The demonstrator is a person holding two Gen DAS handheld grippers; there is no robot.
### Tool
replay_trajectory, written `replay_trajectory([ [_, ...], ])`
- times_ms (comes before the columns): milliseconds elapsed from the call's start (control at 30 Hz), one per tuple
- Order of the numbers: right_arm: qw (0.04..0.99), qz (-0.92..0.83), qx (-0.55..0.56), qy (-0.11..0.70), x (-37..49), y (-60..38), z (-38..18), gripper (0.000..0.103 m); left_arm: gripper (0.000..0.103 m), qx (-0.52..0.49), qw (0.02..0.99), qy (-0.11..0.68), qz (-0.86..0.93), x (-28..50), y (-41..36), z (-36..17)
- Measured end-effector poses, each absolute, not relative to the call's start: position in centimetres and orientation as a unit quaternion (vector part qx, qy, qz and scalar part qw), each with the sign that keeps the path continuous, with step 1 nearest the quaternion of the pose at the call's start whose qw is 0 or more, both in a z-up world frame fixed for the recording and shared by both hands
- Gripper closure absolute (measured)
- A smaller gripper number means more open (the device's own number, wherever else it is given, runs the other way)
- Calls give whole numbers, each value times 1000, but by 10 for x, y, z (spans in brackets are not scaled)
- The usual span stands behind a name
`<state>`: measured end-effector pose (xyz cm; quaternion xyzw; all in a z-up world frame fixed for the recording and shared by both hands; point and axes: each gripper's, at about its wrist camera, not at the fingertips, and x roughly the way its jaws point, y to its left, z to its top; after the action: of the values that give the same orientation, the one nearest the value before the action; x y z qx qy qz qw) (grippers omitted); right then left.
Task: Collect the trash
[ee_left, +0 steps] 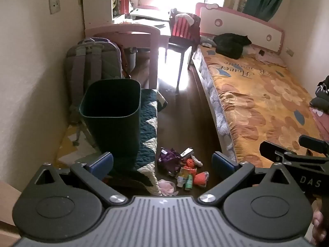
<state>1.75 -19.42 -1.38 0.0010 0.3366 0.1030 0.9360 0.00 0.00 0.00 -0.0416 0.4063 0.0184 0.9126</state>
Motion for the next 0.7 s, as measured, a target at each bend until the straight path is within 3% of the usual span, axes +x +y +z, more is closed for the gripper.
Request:
replay_trajectory([
  [700,935,104,4,339,14,-191,-12,1,0,-60,911,408,20,-10,12,3],
])
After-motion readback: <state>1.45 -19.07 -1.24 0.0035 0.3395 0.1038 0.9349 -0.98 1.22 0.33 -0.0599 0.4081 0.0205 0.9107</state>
